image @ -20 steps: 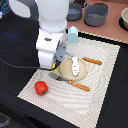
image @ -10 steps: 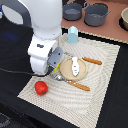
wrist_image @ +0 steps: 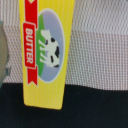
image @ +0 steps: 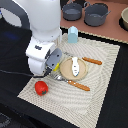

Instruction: Interact with the objects in diverse but meaningful ways.

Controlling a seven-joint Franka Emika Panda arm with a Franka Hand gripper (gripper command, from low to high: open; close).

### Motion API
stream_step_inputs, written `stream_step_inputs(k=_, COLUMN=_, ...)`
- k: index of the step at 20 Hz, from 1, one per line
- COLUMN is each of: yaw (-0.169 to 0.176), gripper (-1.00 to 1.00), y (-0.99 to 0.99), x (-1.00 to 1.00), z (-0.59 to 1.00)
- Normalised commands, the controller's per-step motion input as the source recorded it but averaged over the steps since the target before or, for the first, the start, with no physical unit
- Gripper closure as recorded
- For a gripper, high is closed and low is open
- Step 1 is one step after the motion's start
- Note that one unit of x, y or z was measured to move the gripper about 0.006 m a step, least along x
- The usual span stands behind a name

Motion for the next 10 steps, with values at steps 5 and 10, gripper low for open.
stream_step_inputs(k=5, yaw=0.0, gripper=1.0, y=0.08, x=-0.19, z=-0.34)
stream_step_inputs(k=10, yaw=0.0, gripper=1.0, y=0.0, x=-0.27, z=-0.45)
